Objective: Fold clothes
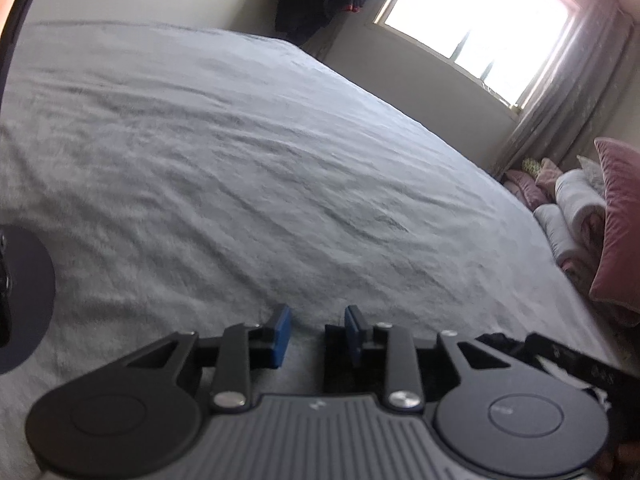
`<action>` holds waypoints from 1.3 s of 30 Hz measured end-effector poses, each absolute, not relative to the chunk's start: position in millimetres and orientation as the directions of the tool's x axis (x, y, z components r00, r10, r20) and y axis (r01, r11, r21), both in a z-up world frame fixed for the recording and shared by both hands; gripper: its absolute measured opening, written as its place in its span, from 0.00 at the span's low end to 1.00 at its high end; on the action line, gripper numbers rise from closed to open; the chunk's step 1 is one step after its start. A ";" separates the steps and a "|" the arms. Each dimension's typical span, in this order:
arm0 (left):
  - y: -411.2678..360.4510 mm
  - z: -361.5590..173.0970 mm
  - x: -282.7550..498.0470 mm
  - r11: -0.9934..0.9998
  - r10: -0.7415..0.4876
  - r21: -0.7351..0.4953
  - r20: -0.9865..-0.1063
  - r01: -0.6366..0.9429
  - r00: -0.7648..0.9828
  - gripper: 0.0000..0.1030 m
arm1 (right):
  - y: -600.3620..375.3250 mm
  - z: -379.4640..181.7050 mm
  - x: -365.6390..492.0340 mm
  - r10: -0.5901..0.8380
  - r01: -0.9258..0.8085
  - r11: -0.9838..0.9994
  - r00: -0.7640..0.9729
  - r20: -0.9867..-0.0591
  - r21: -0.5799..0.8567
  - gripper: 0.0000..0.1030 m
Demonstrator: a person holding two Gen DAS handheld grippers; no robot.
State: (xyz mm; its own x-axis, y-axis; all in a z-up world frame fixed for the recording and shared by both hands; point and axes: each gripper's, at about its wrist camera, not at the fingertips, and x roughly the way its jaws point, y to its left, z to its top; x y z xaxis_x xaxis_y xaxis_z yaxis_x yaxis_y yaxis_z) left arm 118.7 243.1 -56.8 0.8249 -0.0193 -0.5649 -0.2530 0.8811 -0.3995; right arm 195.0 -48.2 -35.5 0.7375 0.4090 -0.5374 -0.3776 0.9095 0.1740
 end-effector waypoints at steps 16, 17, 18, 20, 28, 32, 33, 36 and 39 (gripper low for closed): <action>234.7 -41.9 104.3 0.907 0.228 -0.222 -0.454 -0.357 0.861 0.00 | -67.8 -39.8 196.7 0.386 -0.342 0.922 0.821 -0.420 0.180 0.11; 237.3 -40.7 103.7 0.903 0.244 -0.220 -0.447 -0.370 0.861 0.00 | -64.5 -40.6 197.3 0.377 -0.341 0.926 0.825 -0.422 0.160 0.11; 241.7 -42.9 105.3 0.897 0.210 -0.256 -0.471 -0.361 0.857 0.00 | -61.1 -41.3 197.9 0.367 -0.341 0.930 0.828 -0.424 0.140 0.11; 250.3 -47.1 108.4 0.880 0.140 -0.327 -0.514 -0.345 0.846 0.00 | -54.7 -46.6 203.3 0.349 -0.337 0.935 0.816 -0.460 0.112 0.12; 239.9 -55.9 116.8 0.866 -0.028 -0.433 -0.539 -0.249 0.842 0.43 | -59.7 -53.5 210.5 0.376 -0.341 0.925 0.772 -0.513 0.165 0.20; 221.0 -57.0 121.1 0.905 0.034 -0.336 -0.552 -0.260 0.833 0.02 | -59.6 -52.5 208.3 0.380 -0.347 0.923 0.768 -0.516 0.163 0.20; 219.5 -56.8 122.1 0.910 0.060 -0.311 -0.554 -0.274 0.830 0.02 | -59.0 -52.4 208.8 0.381 -0.351 0.923 0.766 -0.518 0.159 0.20; 215.0 -56.4 125.2 0.920 0.140 -0.233 -0.555 -0.314 0.820 0.02 | -58.3 -48.7 204.9 0.376 -0.351 0.925 0.788 -0.488 0.146 0.13; 210.4 -56.0 128.4 0.922 0.218 -0.155 -0.549 -0.355 0.807 0.02 | -58.7 -41.1 197.5 0.370 -0.344 0.929 0.831 -0.416 0.138 0.12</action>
State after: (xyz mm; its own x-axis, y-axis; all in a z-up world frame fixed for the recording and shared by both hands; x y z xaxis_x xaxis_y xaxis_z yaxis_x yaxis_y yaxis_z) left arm 128.4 210.4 -56.0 0.8069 0.2180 -0.5490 -0.3547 0.9221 -0.1550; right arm 197.5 -58.7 -41.1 0.8308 0.3699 -0.4159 -0.3442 0.9287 0.1383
